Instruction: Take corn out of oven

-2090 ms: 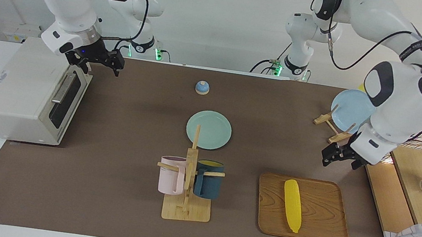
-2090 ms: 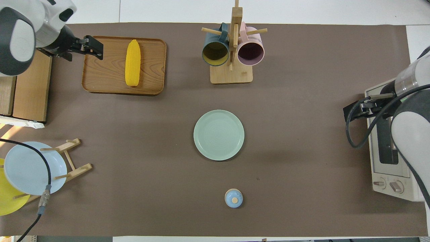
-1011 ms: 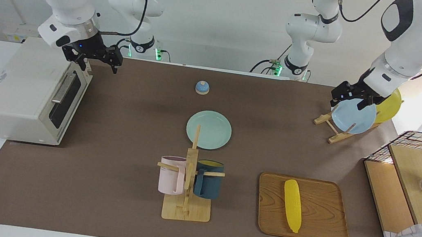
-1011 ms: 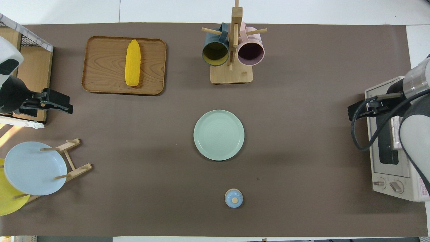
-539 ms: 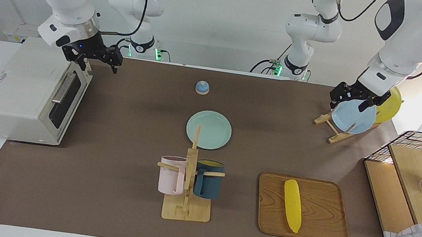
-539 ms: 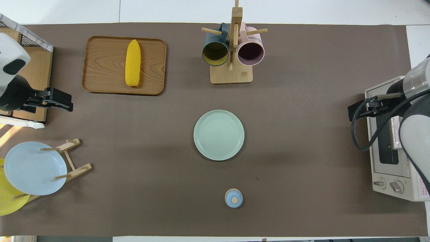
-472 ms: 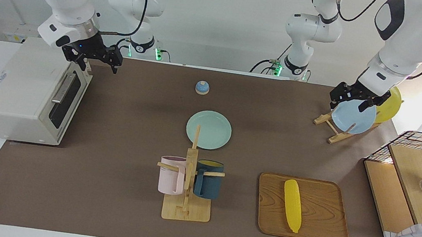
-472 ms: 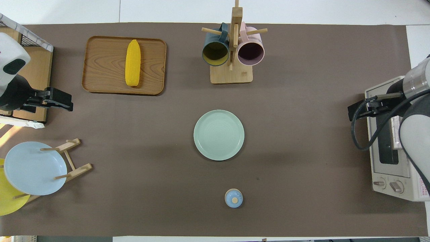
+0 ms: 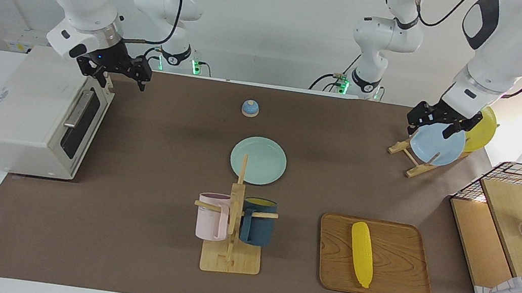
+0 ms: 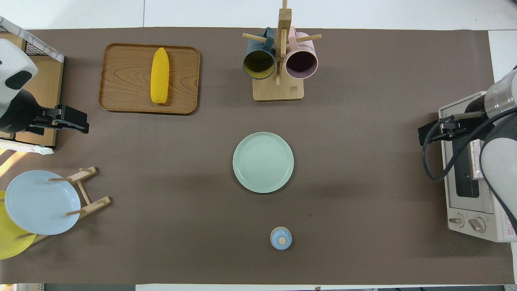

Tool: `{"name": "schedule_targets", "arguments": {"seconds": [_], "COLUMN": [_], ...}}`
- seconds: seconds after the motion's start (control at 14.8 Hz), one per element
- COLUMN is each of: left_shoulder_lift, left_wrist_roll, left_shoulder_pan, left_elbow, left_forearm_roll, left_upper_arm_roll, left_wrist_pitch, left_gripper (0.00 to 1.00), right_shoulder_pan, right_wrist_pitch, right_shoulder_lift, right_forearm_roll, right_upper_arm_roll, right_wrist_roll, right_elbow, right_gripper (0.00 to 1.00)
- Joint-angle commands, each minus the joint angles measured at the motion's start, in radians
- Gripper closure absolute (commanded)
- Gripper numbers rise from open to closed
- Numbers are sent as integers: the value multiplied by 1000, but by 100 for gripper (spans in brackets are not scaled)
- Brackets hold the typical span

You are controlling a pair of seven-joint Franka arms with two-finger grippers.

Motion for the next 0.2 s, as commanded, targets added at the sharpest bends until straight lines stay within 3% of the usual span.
{"name": "schedule_targets", "arguments": {"seconds": [0.0,0.13], "left_shoulder_lift": [-12,-12], "left_wrist_roll": [10,10], "left_shoulder_pan": [10,10], "left_elbow": [-18,-18], "left_forearm_roll": [13,13], "left_upper_arm_roll": [-9,-9], "left_wrist_pitch": [17,17], "left_gripper": [0,0], "right_shoulder_pan": [-4,-4], "right_wrist_pitch": [0,0], "right_shoulder_lift": [-12,-12], "right_forearm_roll": [22,22], "right_upper_arm_roll": [-2,-2], "right_wrist_roll": [13,11], "right_elbow": [-8,-8], "right_gripper": [0,0]}}
